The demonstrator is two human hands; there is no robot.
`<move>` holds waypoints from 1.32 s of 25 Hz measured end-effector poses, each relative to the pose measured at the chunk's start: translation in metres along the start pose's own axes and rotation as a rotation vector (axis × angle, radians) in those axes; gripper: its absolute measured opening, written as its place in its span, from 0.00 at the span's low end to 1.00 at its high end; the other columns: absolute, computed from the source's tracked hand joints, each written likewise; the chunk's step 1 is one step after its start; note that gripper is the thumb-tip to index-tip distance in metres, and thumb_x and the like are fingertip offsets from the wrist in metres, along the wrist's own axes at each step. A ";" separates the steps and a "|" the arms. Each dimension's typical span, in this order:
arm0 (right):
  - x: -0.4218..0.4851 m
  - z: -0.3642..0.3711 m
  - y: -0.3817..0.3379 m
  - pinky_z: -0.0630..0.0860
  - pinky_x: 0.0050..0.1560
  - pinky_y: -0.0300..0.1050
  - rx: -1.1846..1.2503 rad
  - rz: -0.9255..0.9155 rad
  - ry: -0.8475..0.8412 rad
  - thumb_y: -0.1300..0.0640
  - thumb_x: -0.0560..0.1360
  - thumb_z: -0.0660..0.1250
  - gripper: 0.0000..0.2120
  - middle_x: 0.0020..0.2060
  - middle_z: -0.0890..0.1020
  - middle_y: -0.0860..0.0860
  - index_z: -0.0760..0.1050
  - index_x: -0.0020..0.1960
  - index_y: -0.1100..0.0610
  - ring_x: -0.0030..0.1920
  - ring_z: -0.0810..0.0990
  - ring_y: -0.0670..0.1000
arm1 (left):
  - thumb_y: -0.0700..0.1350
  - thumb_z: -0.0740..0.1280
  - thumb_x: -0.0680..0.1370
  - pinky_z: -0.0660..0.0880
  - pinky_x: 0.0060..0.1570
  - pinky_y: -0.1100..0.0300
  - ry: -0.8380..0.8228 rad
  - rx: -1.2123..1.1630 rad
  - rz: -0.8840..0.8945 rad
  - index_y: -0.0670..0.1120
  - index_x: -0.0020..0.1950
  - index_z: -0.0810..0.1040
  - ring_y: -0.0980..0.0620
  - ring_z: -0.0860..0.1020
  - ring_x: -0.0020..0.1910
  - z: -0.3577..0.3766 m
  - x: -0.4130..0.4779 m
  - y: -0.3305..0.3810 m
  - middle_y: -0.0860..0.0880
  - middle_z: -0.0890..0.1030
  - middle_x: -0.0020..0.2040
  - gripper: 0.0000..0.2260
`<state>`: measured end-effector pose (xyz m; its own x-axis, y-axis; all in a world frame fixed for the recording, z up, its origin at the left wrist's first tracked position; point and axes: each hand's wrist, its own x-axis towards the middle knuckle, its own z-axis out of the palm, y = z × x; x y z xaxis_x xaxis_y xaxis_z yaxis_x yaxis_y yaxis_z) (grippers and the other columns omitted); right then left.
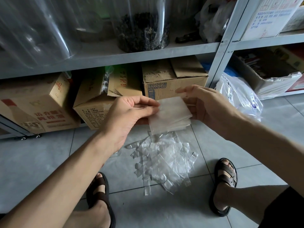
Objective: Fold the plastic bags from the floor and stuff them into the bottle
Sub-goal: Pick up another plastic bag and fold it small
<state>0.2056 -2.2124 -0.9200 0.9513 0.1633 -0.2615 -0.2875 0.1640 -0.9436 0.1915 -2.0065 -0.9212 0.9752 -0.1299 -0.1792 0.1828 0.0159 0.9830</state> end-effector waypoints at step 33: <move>-0.002 0.005 0.021 0.80 0.42 0.38 -0.165 0.047 -0.136 0.67 0.73 0.71 0.05 0.43 0.86 0.56 0.81 0.48 0.63 0.42 0.85 0.51 | 0.37 0.72 0.74 0.83 0.36 0.59 0.045 -0.034 -0.182 0.42 0.46 0.85 0.50 0.85 0.36 -0.010 0.001 -0.001 0.42 0.87 0.43 0.03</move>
<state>0.1971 -2.2047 -0.9381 0.9104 0.2986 -0.2864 -0.2982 -0.0066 -0.9545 0.1934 -1.9970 -0.9225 0.9303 -0.0888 -0.3560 0.3597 0.0299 0.9326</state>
